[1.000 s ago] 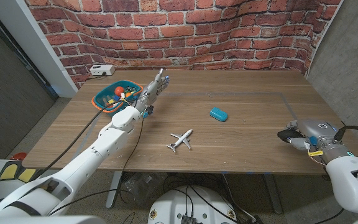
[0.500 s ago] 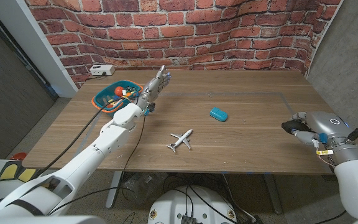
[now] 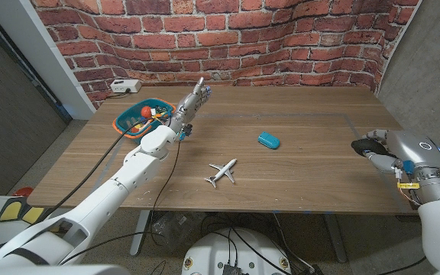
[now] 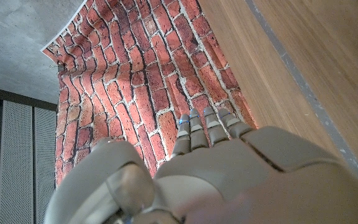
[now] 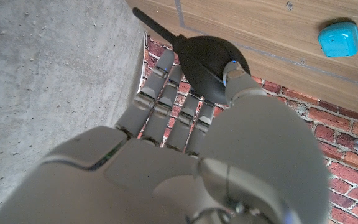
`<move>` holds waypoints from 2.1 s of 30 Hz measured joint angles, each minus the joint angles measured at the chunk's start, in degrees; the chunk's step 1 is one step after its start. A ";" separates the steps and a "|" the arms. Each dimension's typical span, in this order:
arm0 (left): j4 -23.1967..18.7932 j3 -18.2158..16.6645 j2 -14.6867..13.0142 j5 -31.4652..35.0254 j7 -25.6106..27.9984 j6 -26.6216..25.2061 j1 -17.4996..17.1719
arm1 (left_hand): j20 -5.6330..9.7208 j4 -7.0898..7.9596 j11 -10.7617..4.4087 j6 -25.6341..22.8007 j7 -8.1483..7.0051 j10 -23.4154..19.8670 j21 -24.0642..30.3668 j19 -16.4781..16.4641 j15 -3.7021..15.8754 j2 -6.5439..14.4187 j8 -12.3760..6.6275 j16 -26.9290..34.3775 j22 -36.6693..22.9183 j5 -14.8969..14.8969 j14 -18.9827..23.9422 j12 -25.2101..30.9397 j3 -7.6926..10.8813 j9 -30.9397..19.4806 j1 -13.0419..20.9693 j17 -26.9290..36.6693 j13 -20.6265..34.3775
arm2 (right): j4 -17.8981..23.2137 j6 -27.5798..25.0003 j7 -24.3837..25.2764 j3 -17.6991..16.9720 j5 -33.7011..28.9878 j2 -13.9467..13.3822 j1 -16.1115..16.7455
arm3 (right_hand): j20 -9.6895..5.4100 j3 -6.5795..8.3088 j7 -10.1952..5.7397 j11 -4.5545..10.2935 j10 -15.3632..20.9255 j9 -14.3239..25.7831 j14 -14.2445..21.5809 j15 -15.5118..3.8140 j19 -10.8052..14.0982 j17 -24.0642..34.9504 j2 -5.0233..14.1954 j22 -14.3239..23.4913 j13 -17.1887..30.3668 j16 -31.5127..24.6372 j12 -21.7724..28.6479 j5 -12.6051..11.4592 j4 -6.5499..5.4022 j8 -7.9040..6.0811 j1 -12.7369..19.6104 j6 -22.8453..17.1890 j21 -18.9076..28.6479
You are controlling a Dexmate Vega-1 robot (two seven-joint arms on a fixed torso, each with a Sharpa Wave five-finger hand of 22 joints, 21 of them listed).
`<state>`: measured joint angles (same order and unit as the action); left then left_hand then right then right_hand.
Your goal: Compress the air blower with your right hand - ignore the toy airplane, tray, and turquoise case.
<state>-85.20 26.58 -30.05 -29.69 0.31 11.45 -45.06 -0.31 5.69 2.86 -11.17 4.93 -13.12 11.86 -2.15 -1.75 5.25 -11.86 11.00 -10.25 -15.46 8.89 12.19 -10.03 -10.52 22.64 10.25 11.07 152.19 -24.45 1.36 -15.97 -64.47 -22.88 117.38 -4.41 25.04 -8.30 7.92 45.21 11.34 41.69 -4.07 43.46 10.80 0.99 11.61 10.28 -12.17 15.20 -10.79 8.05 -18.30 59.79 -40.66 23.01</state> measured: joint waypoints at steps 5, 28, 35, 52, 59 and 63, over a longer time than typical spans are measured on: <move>-0.58 0.17 -0.11 0.28 0.01 -0.55 0.44 | 0.00 0.16 0.00 0.00 0.00 0.00 0.00 0.00 0.00 0.58 0.00 0.00 0.00 0.00 0.00 0.00 -0.16 0.00 -0.58 0.00 0.00 | 0.30 1.03 0.62 -0.05 -0.49 1.13 -0.12 | 0.00 0.00 0.00 0.29 0.32 0.00 0.33 -0.32 0.00 0.00 0.17 0.00 -0.01 0.00 -0.01 0.00 0.00 0.00 -0.17 0.00 0.00; 2.27 1.41 1.18 1.40 -1.25 -1.27 4.27 | 0.00 0.16 0.00 0.00 0.00 0.00 0.00 0.01 0.23 -0.01 0.00 0.00 0.00 0.22 0.22 0.00 -0.16 0.00 0.01 0.00 -0.01 | -1.80 2.89 8.97 2.19 -3.90 5.15 -1.73 | -1.63 -0.63 -2.13 1.62 12.00 0.30 12.71 -3.69 5.33 0.83 3.09 1.50 0.22 -1.84 0.48 0.46 1.30 -0.84 3.44 -10.80 5.81; 3.52 1.72 2.03 1.75 -1.34 -0.88 5.26 | 0.00 -0.08 0.00 -0.31 -0.32 0.00 0.00 0.01 0.22 0.58 0.00 0.00 0.00 0.21 0.21 0.00 -0.40 0.00 -0.57 0.00 -0.01 | -2.92 3.03 10.58 2.42 -3.88 4.95 -2.30 | -2.04 -2.23 -1.52 1.66 15.61 0.51 15.68 -4.83 6.15 1.36 3.22 2.35 0.24 -2.48 0.48 0.52 1.28 -1.44 5.21 -13.00 8.26; 5.15 2.27 3.47 2.27 -1.15 -0.15 6.27 | -0.21 0.23 -0.30 -0.31 -0.32 -0.29 0.00 0.23 0.22 -0.01 0.00 0.00 0.00 0.21 0.21 0.00 -0.71 0.00 0.03 0.00 -0.02 | -4.24 4.28 11.46 1.01 -2.20 3.53 -2.64 | -2.04 -5.03 -1.34 1.88 17.99 0.79 17.30 -5.63 6.25 1.58 2.96 3.45 0.63 -2.66 0.03 0.68 0.88 -1.52 6.43 -14.80 11.33; 5.16 2.33 3.54 2.38 -0.75 -0.13 6.26 | -0.21 0.23 -0.30 -0.31 -0.32 -0.29 0.00 0.23 0.22 0.00 0.00 0.00 0.00 0.21 0.20 0.00 -0.71 0.00 0.01 0.00 -0.02 | -4.20 4.73 10.14 -0.17 -2.20 2.61 -2.05 | -1.54 -6.42 -1.88 2.18 17.64 1.10 16.04 -5.01 4.38 1.08 3.35 3.40 0.84 -1.32 -0.95 0.70 -0.09 -0.93 6.95 -14.31 11.99; 5.15 2.39 3.55 2.39 -0.56 -0.16 6.03 | -0.21 0.23 -0.30 -0.31 -0.32 -0.29 0.00 0.22 0.22 0.59 0.00 0.00 0.00 0.21 0.20 0.00 -0.71 0.00 -0.57 0.00 -0.02 | -3.91 4.98 8.94 -0.73 -2.20 2.49 -1.77 | -1.21 -7.32 -2.69 2.00 16.30 1.10 14.51 -4.54 3.21 0.77 3.41 3.04 0.74 -0.26 -2.01 0.70 -0.36 0.01 5.76 -14.50 12.33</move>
<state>-80.05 28.97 -26.50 -27.30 -0.25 11.29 -39.03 -0.52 5.92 2.56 -11.48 4.62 -13.41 11.86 -1.92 -1.53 5.84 -11.86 11.01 -10.25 -15.25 9.10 12.19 -10.73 -10.52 22.07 10.25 11.05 148.28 -19.46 10.29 -16.70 -66.67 -20.39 115.61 -5.62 17.72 -10.99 9.91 61.51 12.44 56.20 -8.61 46.67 11.56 4.39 14.64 11.02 -12.42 13.19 -10.08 7.69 -18.29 65.55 -55.17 35.33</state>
